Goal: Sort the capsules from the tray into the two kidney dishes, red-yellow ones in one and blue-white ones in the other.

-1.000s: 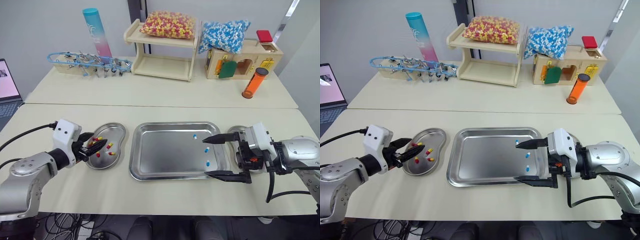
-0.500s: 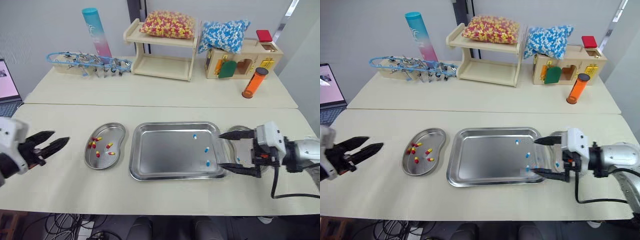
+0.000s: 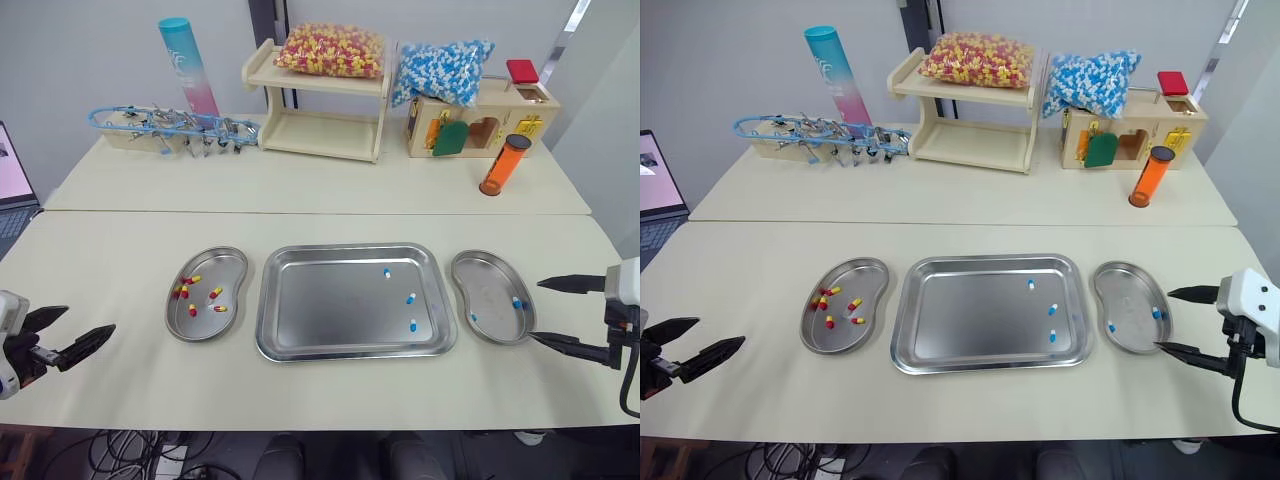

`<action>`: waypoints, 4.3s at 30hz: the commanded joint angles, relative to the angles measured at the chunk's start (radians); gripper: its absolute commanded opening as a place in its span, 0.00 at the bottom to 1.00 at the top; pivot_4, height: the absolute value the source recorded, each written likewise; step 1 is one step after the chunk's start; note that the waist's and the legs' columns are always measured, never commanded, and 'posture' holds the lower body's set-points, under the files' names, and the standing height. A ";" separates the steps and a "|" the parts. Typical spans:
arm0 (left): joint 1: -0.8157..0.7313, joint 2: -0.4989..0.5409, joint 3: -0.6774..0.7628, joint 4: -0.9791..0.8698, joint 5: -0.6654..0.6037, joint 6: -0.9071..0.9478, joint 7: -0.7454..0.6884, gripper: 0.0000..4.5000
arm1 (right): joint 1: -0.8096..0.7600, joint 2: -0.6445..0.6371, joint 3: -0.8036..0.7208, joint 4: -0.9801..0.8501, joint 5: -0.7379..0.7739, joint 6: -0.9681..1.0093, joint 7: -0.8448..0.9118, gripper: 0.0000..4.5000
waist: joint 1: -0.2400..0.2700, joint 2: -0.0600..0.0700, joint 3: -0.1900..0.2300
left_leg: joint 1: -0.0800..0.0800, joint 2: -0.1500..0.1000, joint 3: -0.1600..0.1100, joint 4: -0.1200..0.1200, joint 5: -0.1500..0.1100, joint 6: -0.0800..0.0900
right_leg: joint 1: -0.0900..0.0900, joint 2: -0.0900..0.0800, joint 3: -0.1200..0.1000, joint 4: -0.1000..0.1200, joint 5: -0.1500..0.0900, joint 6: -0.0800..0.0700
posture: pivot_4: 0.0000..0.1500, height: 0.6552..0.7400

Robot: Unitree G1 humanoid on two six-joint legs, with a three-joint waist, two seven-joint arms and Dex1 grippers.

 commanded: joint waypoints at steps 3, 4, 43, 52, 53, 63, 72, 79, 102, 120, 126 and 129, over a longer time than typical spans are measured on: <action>0.065 -0.022 0.052 -0.005 0.009 -0.048 -0.001 1.00 | 0.042 -0.031 -0.059 0.079 -0.050 -0.057 0.034 1.00 | 0.001 0.000 0.000 | 0.000 0.000 0.000 0.000 0.000 0.000 | 0.000 0.000 0.000 0.000 0.000 0.000 | 1.00 1.00; 0.080 -0.029 0.056 -0.008 0.008 -0.052 0.000 1.00 | 0.041 -0.034 -0.055 0.095 -0.058 -0.068 0.037 1.00 | 0.000 0.000 0.000 | 0.000 0.000 0.000 0.000 0.000 0.000 | 0.000 0.000 0.000 0.000 0.000 0.000 | 1.00 1.00; 0.193 -0.095 -0.055 -0.467 -0.189 -0.095 -0.289 1.00 | -0.036 -0.039 0.003 0.073 -0.047 -0.038 0.039 1.00 | 0.003 0.000 0.000 | 0.000 0.000 0.002 0.000 0.000 0.000 | 0.000 0.000 0.001 0.000 0.000 0.000 | 1.00 1.00; 0.100 -0.158 -0.271 -0.581 -0.197 -0.186 -0.294 1.00 | -0.100 -0.026 0.084 -0.182 0.021 0.149 -0.072 1.00 | 0.003 0.001 0.000 | 0.000 0.000 0.001 0.001 0.000 0.000 | 0.001 0.000 0.001 0.000 0.000 0.000 | 1.00 1.00; 0.087 -0.168 -0.295 -0.590 -0.194 -0.200 -0.289 1.00 | -0.113 -0.021 0.101 -0.219 0.035 0.174 -0.089 1.00 | 0.003 0.001 0.000 | 0.000 0.000 0.001 0.001 0.000 0.000 | 0.001 0.000 0.001 0.000 0.000 0.000 | 1.00 1.00; 0.037 -0.213 -0.444 -0.615 -0.184 -0.278 -0.260 1.00 | -0.195 0.041 0.354 -0.389 -0.001 0.251 -0.231 0.78 | 0.004 0.001 0.000 | 0.000 0.000 0.000 0.001 0.000 0.000 | 0.002 0.000 0.000 -0.001 0.000 0.000 | 1.00 1.00; 0.089 -0.238 -0.469 -0.565 -0.179 -0.395 -0.305 1.00 | -0.309 0.143 0.564 -0.449 -0.058 0.527 -0.464 0.63 | 0.004 0.001 0.000 | 0.000 0.000 -0.001 0.001 0.000 0.000 | 0.001 0.000 0.000 0.000 0.000 0.000 | 1.00 1.00; 0.037 -0.225 -0.491 -0.541 -0.189 -0.403 -0.295 1.00 | -0.394 0.259 0.682 -0.456 -0.070 0.771 -0.619 0.63 | 0.004 0.001 -0.001 | 0.000 0.000 -0.001 0.001 0.000 0.000 | 0.001 0.000 -0.001 0.000 0.000 0.000 | 1.00 1.00; -0.105 -0.194 -0.548 -0.614 -0.219 -0.266 -0.172 1.00 | -0.494 0.243 0.850 -0.379 -0.161 0.740 -0.619 0.03 | 0.003 0.001 -0.001 | -0.001 0.000 -0.002 0.001 0.000 0.000 | 0.000 0.000 -0.001 0.000 0.000 0.000 | 1.00 1.00; -0.199 -0.173 -0.612 -0.633 -0.220 -0.186 -0.133 1.00 | -0.600 0.166 0.782 -0.287 -0.151 0.500 -0.373 0.13 | 0.003 0.001 0.000 | -0.001 0.000 -0.002 0.001 0.000 0.000 | 0.000 0.000 -0.001 0.000 0.000 0.000 | 1.00 1.00; -0.206 -0.172 -0.623 -0.630 -0.219 -0.187 -0.136 1.00 | -0.601 0.082 0.824 -0.161 -0.235 0.211 -0.198 0.32 | 0.003 0.001 0.000 | -0.001 0.000 -0.001 0.001 0.000 0.000 | 0.000 0.000 -0.001 -0.001 0.000 0.000 | 1.00 1.00; -0.205 -0.165 -0.626 -0.628 -0.220 -0.189 -0.146 1.00 | -0.596 0.074 0.824 -0.114 -0.255 0.145 -0.142 0.32 | 0.002 0.001 0.000 | -0.001 0.000 -0.001 0.001 0.000 0.000 | 0.000 0.000 -0.001 0.000 0.000 0.000 | 1.00 1.00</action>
